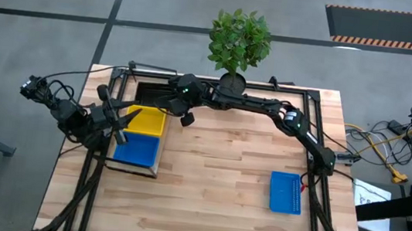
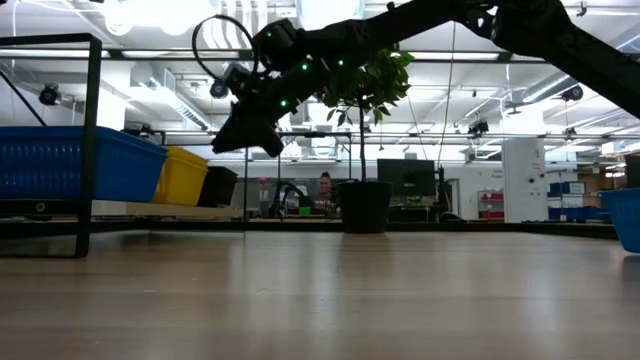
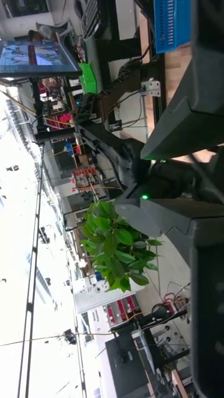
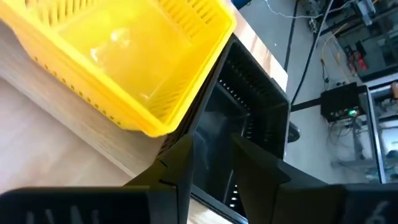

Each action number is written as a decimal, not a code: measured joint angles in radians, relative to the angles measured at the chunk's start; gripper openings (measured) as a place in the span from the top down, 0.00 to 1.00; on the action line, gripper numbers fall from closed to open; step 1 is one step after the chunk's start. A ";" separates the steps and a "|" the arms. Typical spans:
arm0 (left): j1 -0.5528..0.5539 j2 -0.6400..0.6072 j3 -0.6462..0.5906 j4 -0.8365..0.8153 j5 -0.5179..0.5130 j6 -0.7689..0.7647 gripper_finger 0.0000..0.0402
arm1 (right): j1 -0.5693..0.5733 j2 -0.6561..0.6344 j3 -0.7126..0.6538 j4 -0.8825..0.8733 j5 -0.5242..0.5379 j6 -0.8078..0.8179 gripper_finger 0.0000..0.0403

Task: Stack baskets on shelf by color
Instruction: Stack the black basket on top of the black basket on the shelf, then stack the blue basket on top of the blue basket on the shelf

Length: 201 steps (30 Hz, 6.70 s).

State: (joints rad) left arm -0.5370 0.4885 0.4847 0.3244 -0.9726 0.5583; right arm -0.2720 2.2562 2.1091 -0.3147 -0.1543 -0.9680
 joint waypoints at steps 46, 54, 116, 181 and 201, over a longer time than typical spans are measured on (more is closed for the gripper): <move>0.000 0.000 0.000 0.000 0.000 0.025 0.76 | 0.035 0.046 0.042 -0.116 0.266 0.137 0.98; 0.000 0.000 0.000 0.002 0.000 0.025 0.76 | 0.091 -0.074 0.044 -0.362 0.259 0.278 0.98; 0.000 0.258 0.062 0.243 0.334 0.033 0.76 | 0.706 -0.716 -1.169 -0.714 0.131 2.375 0.78; 0.081 0.836 0.527 -0.460 0.461 -0.492 0.76 | 0.558 -0.856 -1.037 -0.015 0.497 1.092 0.57; 0.306 1.284 0.800 -0.732 0.891 -0.455 0.73 | 0.562 -1.271 -1.396 0.353 0.496 0.967 0.52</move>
State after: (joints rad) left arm -0.2309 1.7722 1.2848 -0.4079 -0.0815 0.1035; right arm 0.2897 0.9849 0.7129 0.0380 0.3412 -0.0013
